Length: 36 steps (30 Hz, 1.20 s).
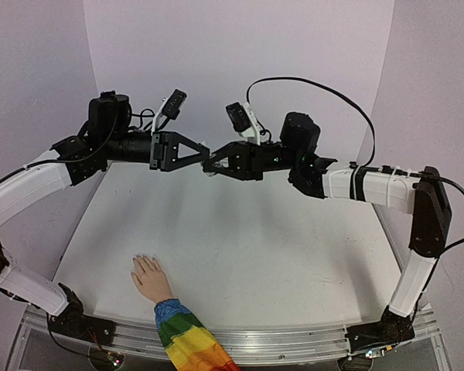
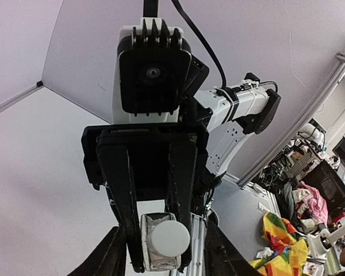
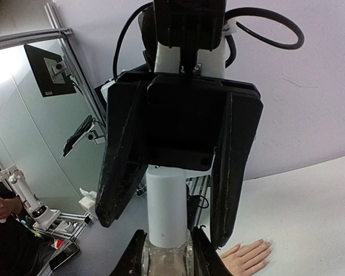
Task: Paint the nails
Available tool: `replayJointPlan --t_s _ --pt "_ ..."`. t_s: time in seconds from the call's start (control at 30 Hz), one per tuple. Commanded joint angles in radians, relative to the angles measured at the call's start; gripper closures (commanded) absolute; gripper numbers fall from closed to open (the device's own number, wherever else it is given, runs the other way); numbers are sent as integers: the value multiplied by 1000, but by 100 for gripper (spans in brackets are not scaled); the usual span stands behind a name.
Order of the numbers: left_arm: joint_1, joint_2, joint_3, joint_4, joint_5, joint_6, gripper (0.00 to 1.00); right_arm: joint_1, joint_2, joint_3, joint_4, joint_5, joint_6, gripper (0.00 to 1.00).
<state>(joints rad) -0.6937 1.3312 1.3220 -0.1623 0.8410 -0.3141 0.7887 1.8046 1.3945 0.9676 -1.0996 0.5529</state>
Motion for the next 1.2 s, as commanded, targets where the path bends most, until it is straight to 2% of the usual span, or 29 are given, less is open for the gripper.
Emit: replayJointPlan --t_s 0.0,0.2,0.3,0.43,0.53,0.6,0.63,0.67,0.7,0.73,0.77,0.8,0.87,0.97,1.17 --pt "-3 -6 70 73 30 -10 57 -1 -5 30 96 -34 22 100" --pt "-4 15 82 73 0 -23 70 -1 -1 24 96 -34 14 100" --pt "-4 19 80 73 -39 -21 79 -2 -3 14 94 -5 -1 100" --pt "-10 15 54 70 -99 -5 94 -2 -28 -13 37 101 -82 100" --pt "-15 4 32 62 -170 8 100 1 -54 -28 -86 284 -175 100" --pt "-21 -11 16 51 -281 14 100 22 -77 -22 -226 591 -272 100" --pt "-24 -14 11 36 -333 14 100 58 -89 -10 -319 844 -350 100" --pt "-25 -14 9 16 -392 9 100 126 -96 -2 -397 1185 -441 100" --pt "-26 -8 17 -17 -442 11 100 199 -89 -10 -366 1524 -555 100" --pt "-26 4 40 -72 -494 22 100 257 -71 -38 -252 1762 -673 100" --pt "-25 17 70 -130 -548 31 100 279 -47 -68 -125 1868 -802 100" --pt "-24 31 107 -182 -601 31 100 285 -23 -68 -83 1911 -858 100" --pt "-21 48 139 -247 -668 22 100 285 4 -26 -122 1884 -865 100" --pt "-21 49 140 -252 -628 14 100 285 -4 -7 -196 1668 -803 100" --pt "-21 40 128 -251 -586 -4 99 283 -32 -28 -232 1442 -740 100"
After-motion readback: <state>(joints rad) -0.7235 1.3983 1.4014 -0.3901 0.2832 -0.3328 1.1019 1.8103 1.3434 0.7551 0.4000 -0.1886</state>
